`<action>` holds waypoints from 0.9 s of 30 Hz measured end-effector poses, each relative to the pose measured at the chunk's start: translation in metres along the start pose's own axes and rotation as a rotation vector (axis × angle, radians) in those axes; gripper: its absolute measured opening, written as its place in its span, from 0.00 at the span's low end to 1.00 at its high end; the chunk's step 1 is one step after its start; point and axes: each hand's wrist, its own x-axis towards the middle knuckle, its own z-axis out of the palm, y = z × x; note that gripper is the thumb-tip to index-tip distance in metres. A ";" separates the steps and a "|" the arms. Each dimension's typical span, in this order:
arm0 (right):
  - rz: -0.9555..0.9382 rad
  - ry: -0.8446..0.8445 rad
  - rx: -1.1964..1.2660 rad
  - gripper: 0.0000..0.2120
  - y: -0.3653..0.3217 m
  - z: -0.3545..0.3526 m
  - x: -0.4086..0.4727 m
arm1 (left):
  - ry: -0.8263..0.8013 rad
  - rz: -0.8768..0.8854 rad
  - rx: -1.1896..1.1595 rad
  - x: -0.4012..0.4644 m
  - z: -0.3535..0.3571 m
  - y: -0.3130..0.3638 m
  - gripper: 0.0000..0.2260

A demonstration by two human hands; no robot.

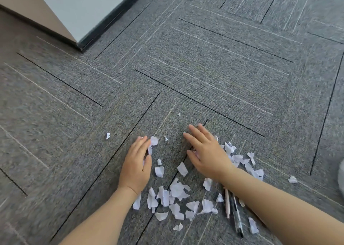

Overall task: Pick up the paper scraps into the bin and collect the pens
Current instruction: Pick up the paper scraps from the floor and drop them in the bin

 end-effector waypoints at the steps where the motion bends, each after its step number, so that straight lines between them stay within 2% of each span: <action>1: 0.025 -0.042 -0.043 0.28 0.000 0.003 0.000 | -0.008 0.027 -0.017 -0.004 -0.001 0.001 0.23; 3: -0.025 -0.124 -0.068 0.30 -0.005 0.009 -0.008 | -0.054 0.101 -0.029 -0.010 -0.004 0.001 0.23; 7: -0.198 -0.223 0.040 0.31 -0.016 0.012 -0.037 | -0.162 0.287 0.028 -0.033 -0.004 -0.001 0.25; 9: -0.242 -0.255 0.027 0.37 -0.015 0.014 -0.049 | -0.185 0.326 0.042 -0.051 -0.001 -0.001 0.31; 13: -0.355 -0.286 -0.217 0.54 -0.018 0.031 -0.073 | -0.251 0.373 0.224 -0.082 0.009 0.001 0.48; 16: -0.365 -0.259 -0.290 0.51 -0.015 0.047 -0.076 | -0.277 0.368 0.333 -0.090 0.018 0.003 0.52; 18: -0.369 -0.200 -0.310 0.44 -0.016 0.052 -0.069 | -0.250 0.352 0.373 -0.089 0.022 0.004 0.50; 20: -0.395 -0.113 -0.320 0.37 -0.018 0.053 -0.060 | -0.188 0.334 0.383 -0.082 0.025 0.005 0.44; 24: -0.486 0.058 -0.310 0.21 -0.017 0.049 -0.037 | -0.060 0.340 0.407 -0.054 0.024 0.012 0.24; 27: -0.490 0.043 -0.335 0.08 -0.017 0.044 -0.021 | -0.029 0.418 0.396 -0.029 0.020 0.012 0.10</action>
